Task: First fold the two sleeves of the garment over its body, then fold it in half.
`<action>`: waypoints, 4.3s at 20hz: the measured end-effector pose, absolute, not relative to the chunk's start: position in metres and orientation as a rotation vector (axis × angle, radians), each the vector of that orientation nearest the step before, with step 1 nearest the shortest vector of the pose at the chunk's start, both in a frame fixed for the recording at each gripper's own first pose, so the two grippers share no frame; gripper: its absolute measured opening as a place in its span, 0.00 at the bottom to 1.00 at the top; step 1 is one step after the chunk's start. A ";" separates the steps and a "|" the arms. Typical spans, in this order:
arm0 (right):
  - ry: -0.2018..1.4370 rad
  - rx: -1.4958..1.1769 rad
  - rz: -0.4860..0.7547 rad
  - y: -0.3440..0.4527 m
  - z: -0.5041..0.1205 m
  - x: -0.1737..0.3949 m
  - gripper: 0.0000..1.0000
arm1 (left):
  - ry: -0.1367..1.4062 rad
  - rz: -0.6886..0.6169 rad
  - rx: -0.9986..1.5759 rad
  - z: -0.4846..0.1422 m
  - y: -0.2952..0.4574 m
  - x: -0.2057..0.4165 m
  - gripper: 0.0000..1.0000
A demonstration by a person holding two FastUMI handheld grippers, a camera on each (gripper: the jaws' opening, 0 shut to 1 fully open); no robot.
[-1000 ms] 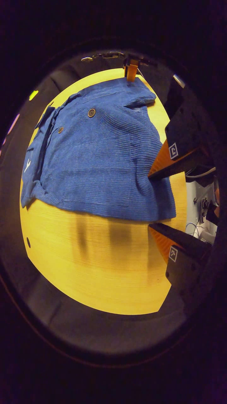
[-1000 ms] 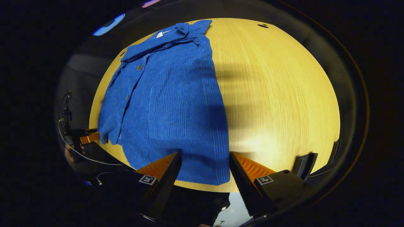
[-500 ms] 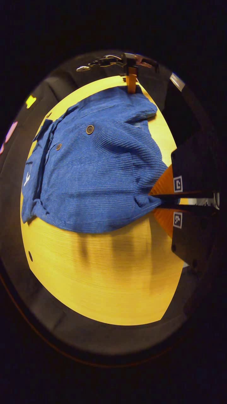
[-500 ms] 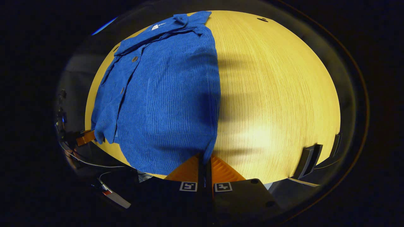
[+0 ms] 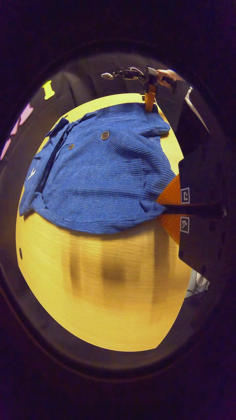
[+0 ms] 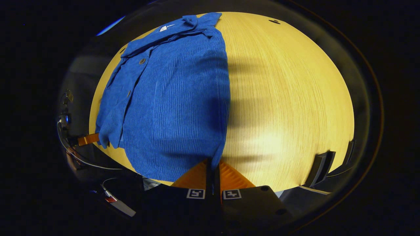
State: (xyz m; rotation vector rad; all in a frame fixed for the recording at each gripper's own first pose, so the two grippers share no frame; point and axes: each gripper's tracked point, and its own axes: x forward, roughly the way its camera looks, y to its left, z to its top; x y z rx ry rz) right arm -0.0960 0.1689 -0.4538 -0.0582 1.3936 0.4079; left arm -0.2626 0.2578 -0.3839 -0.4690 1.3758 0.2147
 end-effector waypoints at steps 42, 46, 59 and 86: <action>0.920 0.048 0.417 0.351 -0.356 0.378 0.05 | 1.122 0.489 -0.625 -0.292 0.418 0.118 0.00; 0.886 0.079 0.393 0.343 -0.359 0.400 0.28 | 1.094 0.534 -0.623 -0.302 0.430 0.128 0.00; 0.503 -0.200 0.520 0.342 -0.249 0.359 0.99 | 0.787 0.530 -0.333 -0.225 0.420 0.147 0.85; -0.055 -0.051 0.381 0.213 -0.028 -0.063 0.96 | 0.132 0.406 0.139 -0.061 0.155 -0.184 0.82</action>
